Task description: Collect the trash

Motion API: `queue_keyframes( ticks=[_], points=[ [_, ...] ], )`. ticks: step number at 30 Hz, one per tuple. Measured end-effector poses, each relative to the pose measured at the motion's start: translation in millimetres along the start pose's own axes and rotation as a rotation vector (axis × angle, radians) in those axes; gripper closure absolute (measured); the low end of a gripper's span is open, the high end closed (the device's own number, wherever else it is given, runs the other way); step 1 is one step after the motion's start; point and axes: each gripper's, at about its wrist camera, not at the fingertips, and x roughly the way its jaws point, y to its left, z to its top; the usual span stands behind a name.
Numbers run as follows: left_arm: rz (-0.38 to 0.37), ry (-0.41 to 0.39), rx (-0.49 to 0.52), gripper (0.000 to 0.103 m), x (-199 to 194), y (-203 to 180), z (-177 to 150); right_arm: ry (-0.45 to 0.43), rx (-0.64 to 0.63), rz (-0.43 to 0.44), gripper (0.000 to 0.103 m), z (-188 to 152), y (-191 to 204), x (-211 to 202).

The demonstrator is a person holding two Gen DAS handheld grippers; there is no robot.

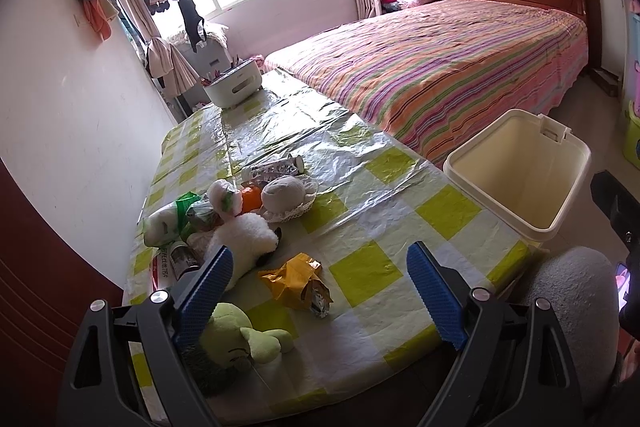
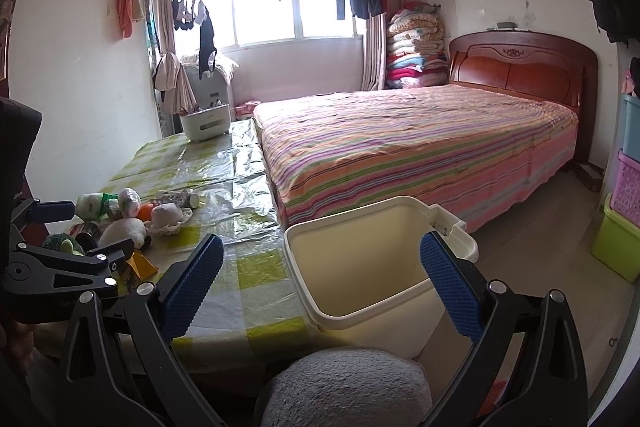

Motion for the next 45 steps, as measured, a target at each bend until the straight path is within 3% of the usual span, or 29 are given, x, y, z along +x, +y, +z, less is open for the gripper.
queue_keyframes(
  ticks=[45],
  points=[
    [0.025,0.023,-0.037,0.017,4,12,-3,0.017,-0.011,0.053,0.006,-2,14,9]
  ],
)
